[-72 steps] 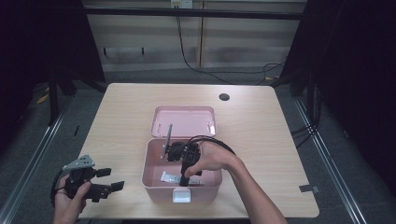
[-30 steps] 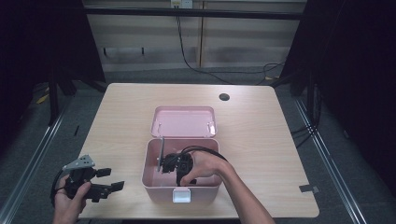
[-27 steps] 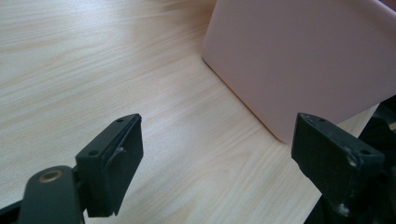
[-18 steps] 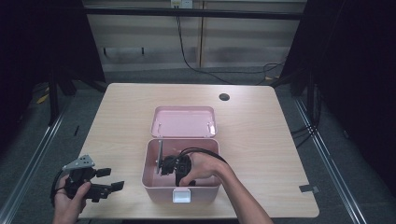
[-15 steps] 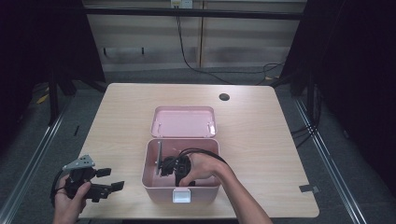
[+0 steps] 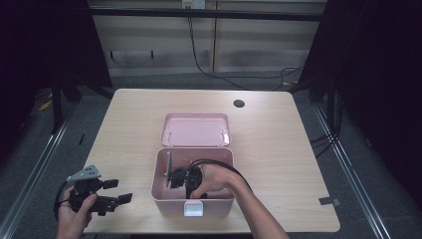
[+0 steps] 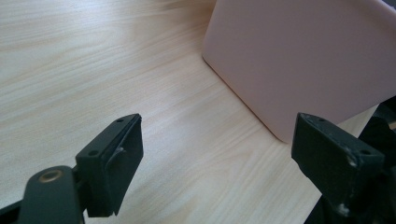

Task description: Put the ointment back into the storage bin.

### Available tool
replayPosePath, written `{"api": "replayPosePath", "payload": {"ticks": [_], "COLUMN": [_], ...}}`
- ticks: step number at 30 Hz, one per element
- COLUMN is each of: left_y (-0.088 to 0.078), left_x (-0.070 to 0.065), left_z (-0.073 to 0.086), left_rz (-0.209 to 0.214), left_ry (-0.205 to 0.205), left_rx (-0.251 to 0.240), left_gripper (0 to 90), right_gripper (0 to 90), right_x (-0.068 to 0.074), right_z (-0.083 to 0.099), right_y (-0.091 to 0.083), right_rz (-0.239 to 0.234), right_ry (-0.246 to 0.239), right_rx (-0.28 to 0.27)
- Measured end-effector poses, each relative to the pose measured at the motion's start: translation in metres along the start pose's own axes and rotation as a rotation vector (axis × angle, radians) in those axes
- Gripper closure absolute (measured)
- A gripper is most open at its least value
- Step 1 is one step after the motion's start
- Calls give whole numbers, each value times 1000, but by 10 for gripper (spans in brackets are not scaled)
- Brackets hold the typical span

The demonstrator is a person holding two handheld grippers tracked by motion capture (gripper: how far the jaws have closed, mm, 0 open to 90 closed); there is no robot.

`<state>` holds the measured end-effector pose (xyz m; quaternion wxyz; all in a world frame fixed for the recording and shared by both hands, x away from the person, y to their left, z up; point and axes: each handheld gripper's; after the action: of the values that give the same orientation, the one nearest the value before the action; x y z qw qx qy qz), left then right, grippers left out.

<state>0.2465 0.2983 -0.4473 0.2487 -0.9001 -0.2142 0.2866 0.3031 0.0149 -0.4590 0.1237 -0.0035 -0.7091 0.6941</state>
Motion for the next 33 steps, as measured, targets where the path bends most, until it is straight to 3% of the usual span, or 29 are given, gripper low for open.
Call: {"api": "replayPosePath", "payload": {"ticks": [22,30,33], "left_y": [0,0,0], "left_x": [0,0,-1], "left_z": [0,0,0], "left_rz": [0,2,1], "left_ry": [-5,-3,-9], "left_rx": [-3,0,-4], "left_gripper": [168,168,167], "right_gripper": [646,549,467], "right_x": [1,0,-1], "right_z": [-1,3,7], "right_y": [-5,-13,-19], "right_rz": [11,35,48], "right_ry": [0,43,73], "right_rx": [-39,-67,-91]}}
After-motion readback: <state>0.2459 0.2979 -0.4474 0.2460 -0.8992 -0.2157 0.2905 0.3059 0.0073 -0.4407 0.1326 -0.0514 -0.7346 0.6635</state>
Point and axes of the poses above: each handheld gripper's, and its own axes: y roughly forward along the jaws, z roughly out of its underside, x roughly to its left, and after that the axes turned 11 degrees about z, right-handed
